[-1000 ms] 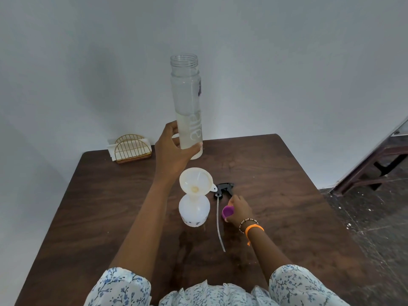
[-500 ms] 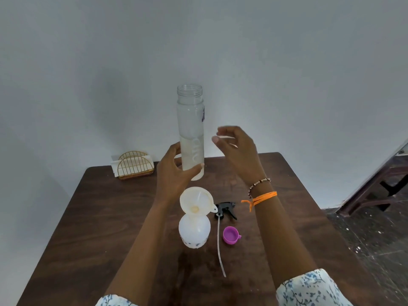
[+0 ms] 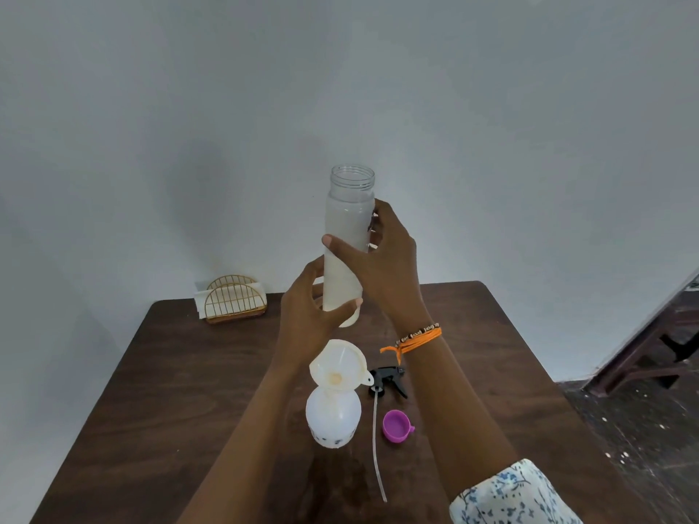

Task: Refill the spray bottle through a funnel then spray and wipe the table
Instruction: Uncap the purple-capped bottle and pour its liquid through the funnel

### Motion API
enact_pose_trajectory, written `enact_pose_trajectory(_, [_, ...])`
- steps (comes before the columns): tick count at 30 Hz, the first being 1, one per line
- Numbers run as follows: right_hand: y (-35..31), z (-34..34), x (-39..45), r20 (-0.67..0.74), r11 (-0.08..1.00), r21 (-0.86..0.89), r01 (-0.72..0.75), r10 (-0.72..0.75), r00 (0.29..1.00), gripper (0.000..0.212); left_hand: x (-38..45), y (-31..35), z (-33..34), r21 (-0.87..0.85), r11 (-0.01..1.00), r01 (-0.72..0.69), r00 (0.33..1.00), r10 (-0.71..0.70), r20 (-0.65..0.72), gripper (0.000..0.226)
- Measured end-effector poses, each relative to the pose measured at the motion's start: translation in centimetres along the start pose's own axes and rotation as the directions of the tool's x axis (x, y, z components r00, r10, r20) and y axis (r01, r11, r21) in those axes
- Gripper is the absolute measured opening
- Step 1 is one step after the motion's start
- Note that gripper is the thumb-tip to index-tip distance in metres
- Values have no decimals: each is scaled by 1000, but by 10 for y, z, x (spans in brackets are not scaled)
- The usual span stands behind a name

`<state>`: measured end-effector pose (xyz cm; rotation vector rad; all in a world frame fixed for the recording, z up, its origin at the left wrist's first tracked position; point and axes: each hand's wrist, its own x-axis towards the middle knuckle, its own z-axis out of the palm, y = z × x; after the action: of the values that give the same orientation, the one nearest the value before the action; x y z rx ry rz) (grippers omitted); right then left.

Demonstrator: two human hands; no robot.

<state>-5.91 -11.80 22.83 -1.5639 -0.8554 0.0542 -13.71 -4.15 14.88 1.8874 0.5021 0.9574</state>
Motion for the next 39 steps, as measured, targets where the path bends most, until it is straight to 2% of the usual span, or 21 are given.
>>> enact_pose_trajectory(3, [3, -5, -3, -34, 1000, 0, 14, -14, 999, 53, -1, -2, 3, -26, 999, 31, 998, -29, 57, 57])
enact_pose_trajectory(7, [16, -10, -13, -61, 998, -47, 31, -33, 998, 51, -10, -14, -2, -20, 987, 160, 971, -154, 182, 69])
enact_pose_trajectory(13, [45, -21, -42, -55, 994, -95, 57, -62, 997, 51, -55, -44, -24, 111, 941, 318, 913, -336, 230, 98])
enact_pose_trajectory(18, [70, -20, -62, -25, 993, -112, 26, -29, 999, 49, -78, -59, -19, 129, 917, 378, 878, -399, 264, 109])
enact_pose_trajectory(25, [99, -22, -83, 99, 956, -293, -10, 41, 994, 62, -88, -59, -2, 101, 937, 334, 916, -348, 200, 111])
enact_pose_trajectory(28, [108, -24, -88, 128, 942, -336, -20, 67, 990, 66, -87, -60, 1, 127, 933, 336, 917, -355, 180, 105])
enact_pose_trajectory(32, [114, -28, -90, 147, 917, -398, 1, 62, 987, 65, -88, -59, 4, 134, 923, 360, 911, -379, 163, 94])
enact_pose_trajectory(39, [124, -28, -93, 207, 873, -483, 60, 48, 977, 66, -85, -63, 3, 206, 911, 358, 917, -385, 107, 92])
